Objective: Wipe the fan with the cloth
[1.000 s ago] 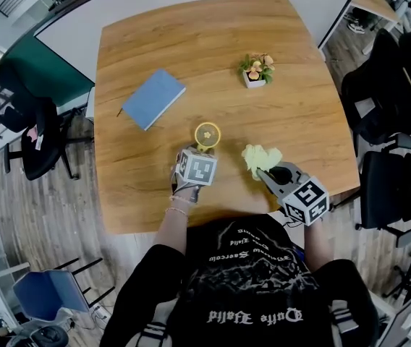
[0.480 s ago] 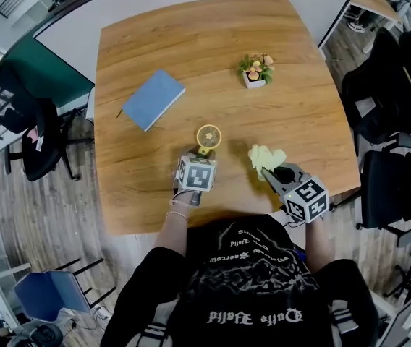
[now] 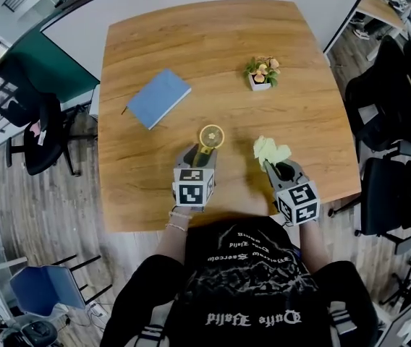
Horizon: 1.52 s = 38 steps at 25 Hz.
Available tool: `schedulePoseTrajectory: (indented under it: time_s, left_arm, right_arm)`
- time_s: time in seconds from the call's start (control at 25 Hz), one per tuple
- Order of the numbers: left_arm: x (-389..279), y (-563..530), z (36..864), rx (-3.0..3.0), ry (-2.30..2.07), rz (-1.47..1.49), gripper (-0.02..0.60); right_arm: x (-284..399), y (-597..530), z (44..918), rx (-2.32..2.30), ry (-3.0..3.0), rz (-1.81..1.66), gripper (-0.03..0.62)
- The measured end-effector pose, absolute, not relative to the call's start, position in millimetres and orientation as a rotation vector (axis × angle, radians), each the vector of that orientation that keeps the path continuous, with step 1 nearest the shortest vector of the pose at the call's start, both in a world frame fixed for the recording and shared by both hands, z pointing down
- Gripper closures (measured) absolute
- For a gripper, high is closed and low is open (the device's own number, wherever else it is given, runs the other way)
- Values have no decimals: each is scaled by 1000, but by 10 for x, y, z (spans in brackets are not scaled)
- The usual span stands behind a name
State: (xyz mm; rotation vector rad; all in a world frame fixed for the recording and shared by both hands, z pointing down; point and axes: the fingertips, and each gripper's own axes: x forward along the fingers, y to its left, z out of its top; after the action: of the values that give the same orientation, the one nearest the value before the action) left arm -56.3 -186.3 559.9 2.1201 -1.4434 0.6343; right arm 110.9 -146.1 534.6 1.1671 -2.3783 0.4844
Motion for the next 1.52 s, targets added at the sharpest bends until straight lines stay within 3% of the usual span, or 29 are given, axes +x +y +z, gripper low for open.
schedulePoseTrajectory:
  time_s: [0.44,1.16,1.4,1.52]
  left_arm:
    - [-843,-1713,4908,2302,-1639,359,367]
    - [-849,-1453,4751,2350,-1653,304,367]
    - [-885,-1423,4778,2327,-1672,302,410]
    - [-921,-1401,4788,2299,-1688,283,466]
  right_arm:
    - [1177,-1653,5013,1364,-2383,278,562]
    - [1232,-1681,4789,1533,-2419,250,560]
    - [1253,-1676,4803,1561,-2396,242,560]
    - [1263,-1661,4813,1567,-2390,238,560]
